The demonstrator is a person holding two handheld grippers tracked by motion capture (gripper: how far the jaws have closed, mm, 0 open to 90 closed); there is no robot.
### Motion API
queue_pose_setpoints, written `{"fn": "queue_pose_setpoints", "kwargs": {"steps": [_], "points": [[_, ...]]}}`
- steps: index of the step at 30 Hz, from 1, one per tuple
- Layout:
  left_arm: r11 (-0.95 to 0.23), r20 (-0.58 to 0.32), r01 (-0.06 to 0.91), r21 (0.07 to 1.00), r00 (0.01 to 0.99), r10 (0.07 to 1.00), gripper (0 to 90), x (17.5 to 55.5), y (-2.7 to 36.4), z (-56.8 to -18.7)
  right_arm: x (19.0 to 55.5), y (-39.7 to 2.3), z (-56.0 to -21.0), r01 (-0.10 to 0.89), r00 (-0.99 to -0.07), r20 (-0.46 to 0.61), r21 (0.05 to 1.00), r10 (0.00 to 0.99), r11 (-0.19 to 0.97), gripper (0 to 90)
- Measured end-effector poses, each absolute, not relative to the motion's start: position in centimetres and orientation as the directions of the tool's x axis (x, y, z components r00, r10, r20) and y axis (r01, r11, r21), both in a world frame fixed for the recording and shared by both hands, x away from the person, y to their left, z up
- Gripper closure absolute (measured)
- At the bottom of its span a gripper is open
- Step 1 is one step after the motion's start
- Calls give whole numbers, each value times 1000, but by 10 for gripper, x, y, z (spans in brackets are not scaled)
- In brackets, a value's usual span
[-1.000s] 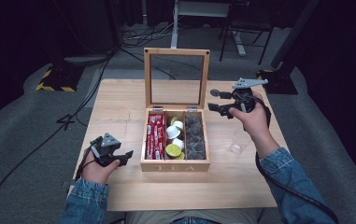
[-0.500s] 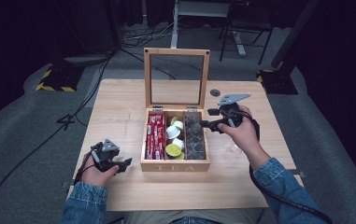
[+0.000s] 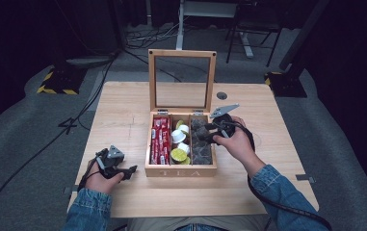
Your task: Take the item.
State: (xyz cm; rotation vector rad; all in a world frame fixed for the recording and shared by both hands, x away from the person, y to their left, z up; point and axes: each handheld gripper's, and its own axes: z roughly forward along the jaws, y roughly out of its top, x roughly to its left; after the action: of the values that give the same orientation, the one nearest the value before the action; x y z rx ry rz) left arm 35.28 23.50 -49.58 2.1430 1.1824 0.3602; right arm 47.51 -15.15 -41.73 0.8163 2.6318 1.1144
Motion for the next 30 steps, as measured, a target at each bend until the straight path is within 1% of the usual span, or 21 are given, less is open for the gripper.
{"fn": "queue_pose_setpoints", "kwargs": {"steps": [5,7,13,17,19,20,24,26,30], "points": [[-411,-27,605,682,582,812,272,353,234,-500,481,-149,-424,424,-833,45,692,552,584,482],[-407,-25,594,694,585,811,254,353,234,-502,484,-149,-426,421,-831,30,687,555,593,513],[-406,-26,586,701,590,807,244,354,234,-503,486,-145,-430,422,-835,32,678,549,602,506],[-411,-22,583,701,593,805,243,354,234,-503,485,-140,-434,410,-841,14,669,541,620,506],[-409,-22,584,701,592,806,242,354,234,-503,485,-138,-435,408,-842,10,665,539,625,533],[-409,-22,584,701,592,806,241,354,234,-503,485,-138,-436,402,-844,4,665,536,629,574],[-406,-24,586,701,589,808,239,355,234,-503,484,-138,-435,380,-851,-20,668,525,640,674],[-407,-25,587,700,589,808,239,355,234,-503,484,-138,-434,372,-853,-22,673,521,639,702],[-404,-26,586,702,588,809,239,355,234,-504,483,-140,-433,379,-851,-8,683,525,625,716]]}}
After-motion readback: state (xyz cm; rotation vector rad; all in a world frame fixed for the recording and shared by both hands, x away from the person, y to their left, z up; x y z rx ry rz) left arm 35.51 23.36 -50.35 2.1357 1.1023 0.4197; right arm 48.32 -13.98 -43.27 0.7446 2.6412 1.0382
